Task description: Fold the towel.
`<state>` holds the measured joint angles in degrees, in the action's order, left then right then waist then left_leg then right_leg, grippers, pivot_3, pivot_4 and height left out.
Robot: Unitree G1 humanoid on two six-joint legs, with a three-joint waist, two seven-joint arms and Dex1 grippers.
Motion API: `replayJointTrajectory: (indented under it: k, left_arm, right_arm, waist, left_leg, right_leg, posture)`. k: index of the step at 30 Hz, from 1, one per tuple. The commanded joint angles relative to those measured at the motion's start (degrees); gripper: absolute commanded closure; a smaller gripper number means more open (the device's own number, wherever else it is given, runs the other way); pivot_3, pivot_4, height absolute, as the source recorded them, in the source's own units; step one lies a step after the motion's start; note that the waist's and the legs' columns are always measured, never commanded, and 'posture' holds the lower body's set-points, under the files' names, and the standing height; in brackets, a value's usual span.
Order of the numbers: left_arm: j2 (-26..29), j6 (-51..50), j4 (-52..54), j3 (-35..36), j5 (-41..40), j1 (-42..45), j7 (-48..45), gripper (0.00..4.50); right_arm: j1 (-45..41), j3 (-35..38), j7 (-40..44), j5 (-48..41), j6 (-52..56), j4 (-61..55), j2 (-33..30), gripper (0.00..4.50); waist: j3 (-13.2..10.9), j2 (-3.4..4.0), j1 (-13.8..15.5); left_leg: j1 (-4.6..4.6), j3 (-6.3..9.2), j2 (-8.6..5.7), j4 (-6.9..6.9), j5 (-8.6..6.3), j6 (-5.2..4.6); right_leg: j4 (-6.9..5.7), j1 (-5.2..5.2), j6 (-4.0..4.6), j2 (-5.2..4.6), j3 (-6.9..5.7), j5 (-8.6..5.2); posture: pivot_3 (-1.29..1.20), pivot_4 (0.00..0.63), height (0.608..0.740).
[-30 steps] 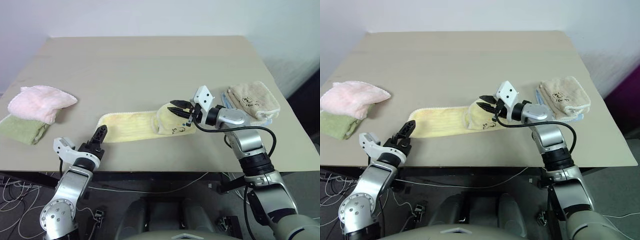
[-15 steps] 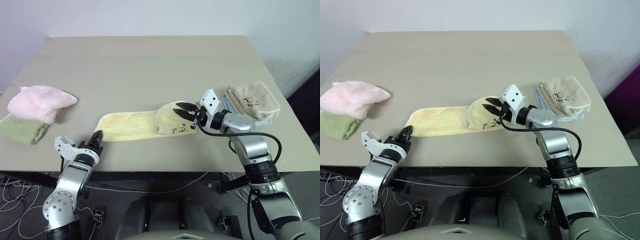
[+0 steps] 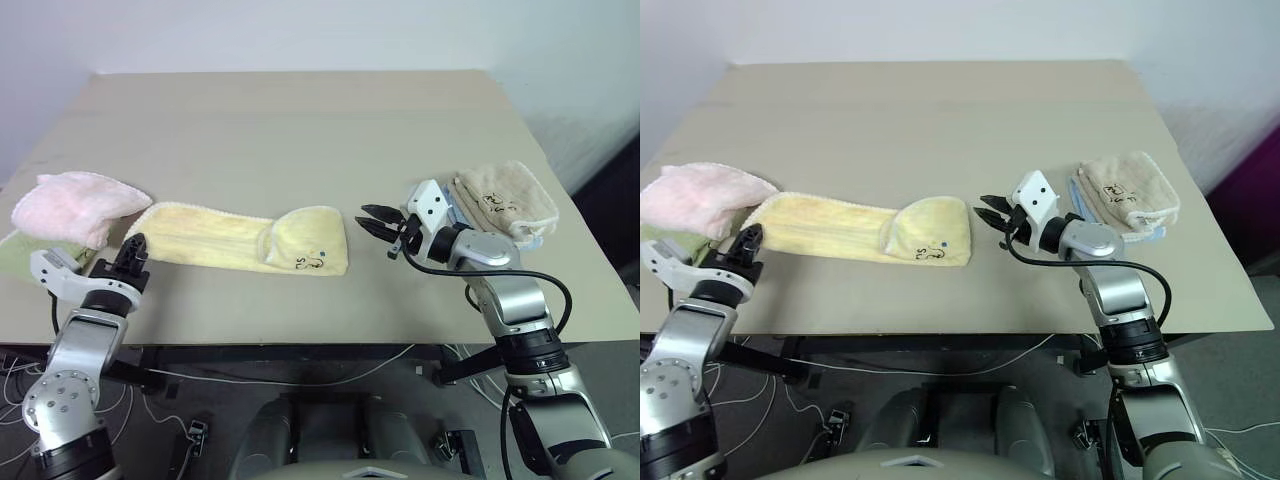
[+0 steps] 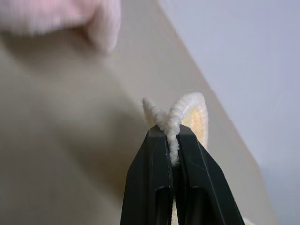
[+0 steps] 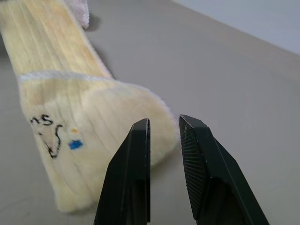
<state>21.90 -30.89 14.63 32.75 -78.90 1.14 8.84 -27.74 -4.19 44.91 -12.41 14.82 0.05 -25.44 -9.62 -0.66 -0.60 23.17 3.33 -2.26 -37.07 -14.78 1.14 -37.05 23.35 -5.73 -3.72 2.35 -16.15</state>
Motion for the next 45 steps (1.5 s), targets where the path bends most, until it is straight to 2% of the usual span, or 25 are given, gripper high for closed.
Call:
replayJointTrajectory:
  k: [1, 7, 13, 20, 23, 33, 42, 45]
  left_arm:
    - [4.53, -0.92, 3.82, -0.51, 2.5, 1.78, -5.22, 4.45]
    - [11.05, -3.65, 10.33, -10.56, 10.63, 4.76, -16.5, 4.45]
    - [13.26, -4.27, 13.54, -22.88, 20.84, 8.77, -25.92, 4.45]
    - [10.23, -3.51, 10.83, -35.91, 34.63, 14.72, -30.14, 4.45]
    - [7.59, -3.15, 8.82, -39.4, 39.25, 17.25, -30.3, 4.45]
    - [-2.43, -5.68, 4.5, -44.72, 45.97, 23.71, -30.29, 4.45]
    - [-3.54, -10.69, 4.36, -44.69, 46.39, 23.48, -32.58, 4.45]
    - [-4.05, -12.01, 4.69, -44.15, 45.63, 23.18, -33.15, 3.76]
  right_arm:
    - [-0.02, 1.42, -0.71, -0.8, 0.14, -3.01, -0.49, 3.5]
    - [0.08, 1.7, -1.59, -0.72, 0.28, -3.06, -0.4, 3.5]
    - [0.69, 1.95, -2.85, -0.7, 0.53, -3.8, -0.4, 3.5]
    - [1.45, 2.33, -3.54, -0.87, 1.12, -4.88, -0.88, 3.5]
    - [1.73, 2.4, -3.62, -0.87, 1.25, -5.19, -0.97, 3.5]
    - [1.83, 2.34, -4.01, -0.75, 1.5, -5.53, -0.83, 3.5]
    - [1.97, 2.52, -4.44, -0.8, 1.57, -5.71, -0.94, 3.5]
    - [2.05, 2.55, -4.47, -0.84, 1.6, -5.81, -0.96, 3.5]
  waist:
    - [-0.01, -0.01, 0.03]
    - [-0.02, -0.01, -0.01]
    - [-0.03, 0.01, -0.12]
    - [-0.05, 0.02, -0.01]
    - [-0.05, 0.02, -0.05]
    - [-0.08, -0.02, -0.05]
    - [-0.08, -0.02, -0.06]
    - [-0.08, -0.02, -0.04]
  left_leg:
    - [0.0, 0.0, 0.0, 0.0, 0.0, 0.0]
    - [0.02, -0.01, -0.03, 0.02, 0.0, 0.0]
    - [0.02, -0.02, -0.03, 0.05, 0.0, 0.0]
    - [0.06, -0.03, -0.02, 0.04, 0.0, 0.0]
    - [0.07, -0.03, -0.03, 0.03, 0.0, 0.0]
    - [0.11, -0.01, -0.01, 0.0, 0.01, -0.01]
    - [0.11, -0.02, -0.02, -0.02, 0.01, -0.01]
    - [0.11, -0.02, -0.02, -0.02, 0.01, -0.01]
  right_leg:
    - [0.01, -0.01, 0.0, 0.0, 0.0, 0.0]
    - [0.03, 0.0, 0.0, -0.03, 0.0, 0.0]
    - [0.03, 0.02, 0.0, -0.02, 0.02, 0.0]
    - [0.02, 0.05, 0.0, 0.0, 0.03, 0.0]
    - [0.02, 0.05, -0.01, 0.0, 0.02, 0.0]
    - [0.0, 0.08, -0.02, 0.04, -0.02, 0.01]
    - [0.0, 0.08, -0.03, 0.04, -0.03, 0.01]
    - [0.0, 0.08, -0.03, 0.04, -0.03, 0.01]
  posture:
    - [0.0, 0.15, 0.74]
    - [0.0, 0.15, 0.74]
    - [0.0, 0.15, 0.74]
    - [0.0, 0.15, 0.74]
    - [0.0, 0.15, 0.74]
    - [0.0, 0.15, 0.74]
    - [0.0, 0.15, 0.74]
    - [0.0, 0.15, 0.74]
